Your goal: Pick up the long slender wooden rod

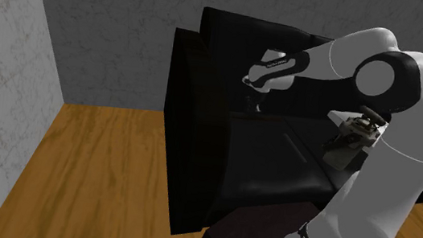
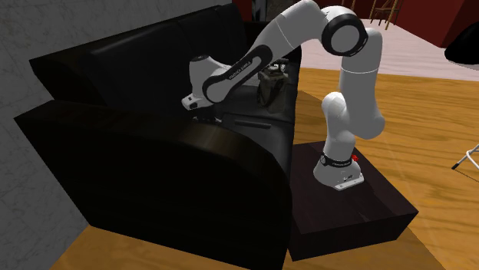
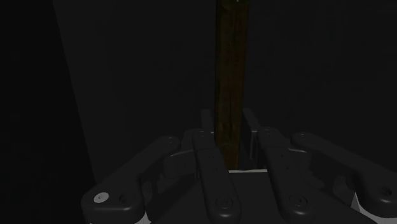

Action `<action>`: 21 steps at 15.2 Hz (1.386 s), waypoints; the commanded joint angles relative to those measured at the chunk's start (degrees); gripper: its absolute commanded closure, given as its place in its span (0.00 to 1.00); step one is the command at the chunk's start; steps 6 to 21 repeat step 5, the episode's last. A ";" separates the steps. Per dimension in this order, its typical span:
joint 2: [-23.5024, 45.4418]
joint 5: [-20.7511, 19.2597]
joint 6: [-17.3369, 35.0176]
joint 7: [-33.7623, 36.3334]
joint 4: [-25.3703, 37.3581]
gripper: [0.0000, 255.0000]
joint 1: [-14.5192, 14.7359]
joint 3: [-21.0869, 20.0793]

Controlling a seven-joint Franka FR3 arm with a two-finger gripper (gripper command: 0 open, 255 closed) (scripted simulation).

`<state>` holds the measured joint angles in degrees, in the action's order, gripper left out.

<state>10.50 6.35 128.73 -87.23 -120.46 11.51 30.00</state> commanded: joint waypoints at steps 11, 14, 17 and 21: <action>-2.02 -1.43 -2.92 0.86 1.20 1.00 0.27 0.37; -2.02 -1.43 -2.92 0.86 1.20 1.00 0.27 0.37; -2.02 -1.43 -2.92 0.86 1.20 1.00 0.27 0.37; -2.02 -1.43 -2.92 0.86 1.20 1.00 0.27 0.37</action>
